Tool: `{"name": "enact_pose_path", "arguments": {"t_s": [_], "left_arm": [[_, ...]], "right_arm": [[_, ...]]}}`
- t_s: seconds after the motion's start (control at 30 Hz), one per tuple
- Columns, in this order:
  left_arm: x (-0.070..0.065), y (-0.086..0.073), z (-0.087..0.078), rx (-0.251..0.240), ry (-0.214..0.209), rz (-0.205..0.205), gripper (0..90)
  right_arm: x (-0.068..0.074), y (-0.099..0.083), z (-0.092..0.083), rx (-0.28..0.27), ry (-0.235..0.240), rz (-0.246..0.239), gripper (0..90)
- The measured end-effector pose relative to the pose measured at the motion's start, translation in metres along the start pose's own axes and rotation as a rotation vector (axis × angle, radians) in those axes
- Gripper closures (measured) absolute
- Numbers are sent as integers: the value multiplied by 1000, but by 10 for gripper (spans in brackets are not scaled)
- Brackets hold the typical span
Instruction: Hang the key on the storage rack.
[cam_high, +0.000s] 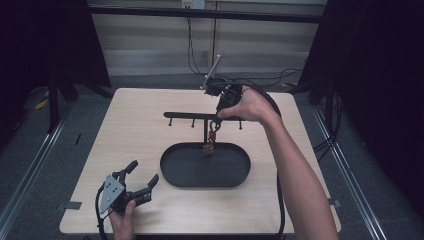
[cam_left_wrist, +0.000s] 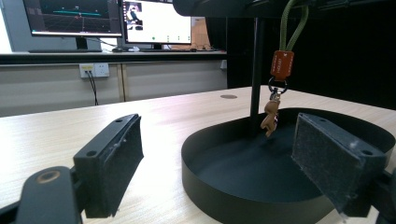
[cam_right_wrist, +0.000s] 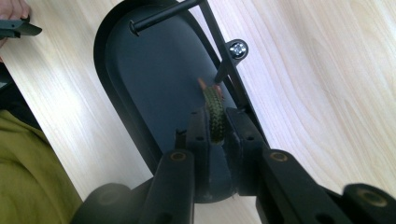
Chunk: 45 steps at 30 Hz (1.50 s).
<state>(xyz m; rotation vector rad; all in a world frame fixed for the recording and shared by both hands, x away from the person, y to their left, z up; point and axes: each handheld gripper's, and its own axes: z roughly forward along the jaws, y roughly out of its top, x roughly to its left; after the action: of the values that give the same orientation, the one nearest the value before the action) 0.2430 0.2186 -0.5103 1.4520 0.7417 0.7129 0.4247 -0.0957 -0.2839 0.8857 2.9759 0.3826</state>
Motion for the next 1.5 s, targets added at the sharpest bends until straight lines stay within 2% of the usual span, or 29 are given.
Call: {"name": "enact_pose_path", "arguments": {"t_s": [0.2,0.4,0.5,0.67,0.77,0.93,1.03,1.1,1.2,1.37,1.43,1.5], "left_arm": [[1,0,-1,7,-3,7,159],[0,0,-1,6,-2,5,159],[-1,0,0,-4,0,-9,159],[0,0,0,0,-3,0,159],[0,0,0,2,-2,4,159],[0,0,0,4,-2,4,159],[0,0,-1,5,-1,5,159],[0,0,0,1,-1,1,159],[0,0,0,2,-1,2,159],[0,0,0,1,-1,0,159],[0,0,0,2,0,2,159],[0,0,0,3,-1,4,159]], "right_arm": [[-2,-8,-2,-32,44,36,659],[0,-15,-5,-75,82,45,600],[6,-18,-6,-95,84,37,558],[15,-23,-6,-130,68,24,492],[19,-28,-8,-154,74,42,481],[25,-36,-5,-154,79,27,490],[29,-41,-2,-158,66,47,506],[31,-46,1,-155,86,40,501],[31,-53,6,-157,71,60,498],[36,-68,16,-194,66,59,485],[35,-75,19,-231,67,72,458],[34,-86,23,-282,61,106,453]]}}
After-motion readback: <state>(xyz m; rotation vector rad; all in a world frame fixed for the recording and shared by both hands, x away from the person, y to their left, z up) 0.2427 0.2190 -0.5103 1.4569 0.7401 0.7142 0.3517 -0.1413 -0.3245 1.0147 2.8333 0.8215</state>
